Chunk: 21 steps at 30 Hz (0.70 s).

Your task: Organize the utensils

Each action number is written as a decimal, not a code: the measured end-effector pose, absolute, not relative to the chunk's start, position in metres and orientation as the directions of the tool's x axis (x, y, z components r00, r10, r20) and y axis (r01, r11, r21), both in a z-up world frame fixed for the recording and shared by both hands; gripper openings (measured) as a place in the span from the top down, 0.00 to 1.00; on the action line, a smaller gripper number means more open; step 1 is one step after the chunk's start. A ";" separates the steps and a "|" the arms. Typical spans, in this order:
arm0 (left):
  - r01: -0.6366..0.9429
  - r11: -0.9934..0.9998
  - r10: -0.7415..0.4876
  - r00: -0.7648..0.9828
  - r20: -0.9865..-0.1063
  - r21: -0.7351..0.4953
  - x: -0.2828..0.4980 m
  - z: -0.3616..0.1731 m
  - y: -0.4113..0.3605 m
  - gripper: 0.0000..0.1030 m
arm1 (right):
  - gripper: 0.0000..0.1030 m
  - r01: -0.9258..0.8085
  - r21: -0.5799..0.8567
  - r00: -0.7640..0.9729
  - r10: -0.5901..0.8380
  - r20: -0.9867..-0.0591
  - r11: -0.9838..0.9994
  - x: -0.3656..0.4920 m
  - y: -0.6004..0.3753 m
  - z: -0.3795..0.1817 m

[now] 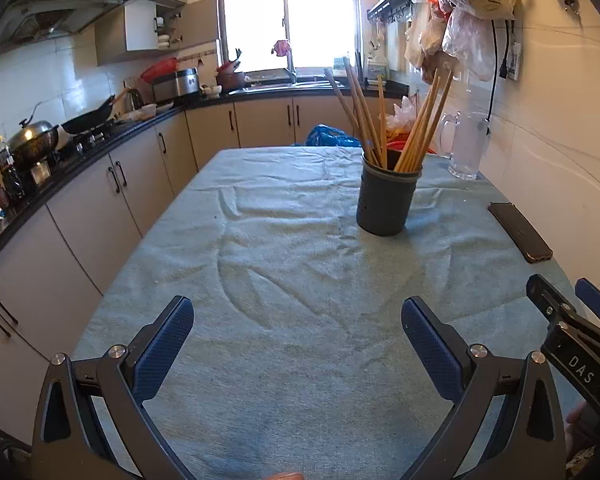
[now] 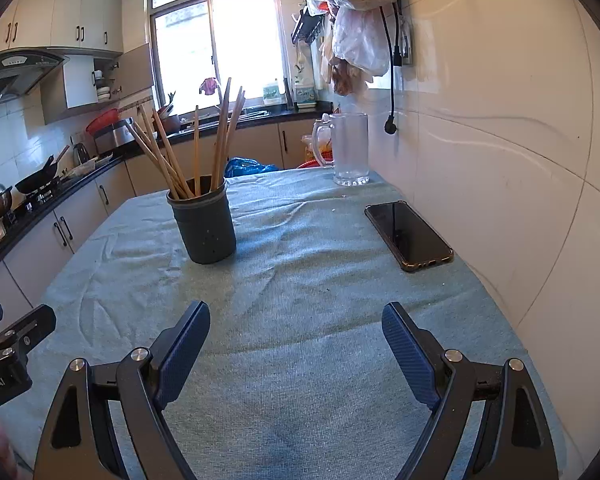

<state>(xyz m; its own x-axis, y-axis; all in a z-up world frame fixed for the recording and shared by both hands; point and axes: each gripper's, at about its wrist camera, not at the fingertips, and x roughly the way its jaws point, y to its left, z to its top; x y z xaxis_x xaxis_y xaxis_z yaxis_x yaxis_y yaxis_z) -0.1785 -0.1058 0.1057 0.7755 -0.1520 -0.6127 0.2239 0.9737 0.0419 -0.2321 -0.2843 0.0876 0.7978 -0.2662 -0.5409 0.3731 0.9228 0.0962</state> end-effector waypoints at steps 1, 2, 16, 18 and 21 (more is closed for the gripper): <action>0.226 0.973 -0.155 0.770 -0.619 0.038 -0.178 0.105 -0.106 0.00 | 0.12 0.372 0.095 0.797 -0.266 -0.542 0.923 -0.231 -0.284 0.088; 0.228 0.973 -0.156 0.767 -0.622 0.037 -0.177 0.104 -0.107 0.00 | 0.12 0.371 0.092 0.797 -0.266 -0.542 0.924 -0.230 -0.283 0.088; 0.226 0.974 -0.162 0.740 -0.652 0.015 -0.172 0.096 -0.102 0.00 | 0.12 0.369 0.074 0.793 -0.273 -0.545 0.926 -0.226 -0.278 0.086; 0.227 0.974 -0.164 0.738 -0.655 0.012 -0.173 0.096 -0.102 0.00 | 0.12 0.367 0.073 0.794 -0.271 -0.545 0.927 -0.226 -0.277 0.086; 0.229 0.973 -0.167 0.735 -0.657 0.009 -0.172 0.096 -0.101 0.00 | 0.12 0.365 0.070 0.795 -0.271 -0.543 0.928 -0.226 -0.276 0.085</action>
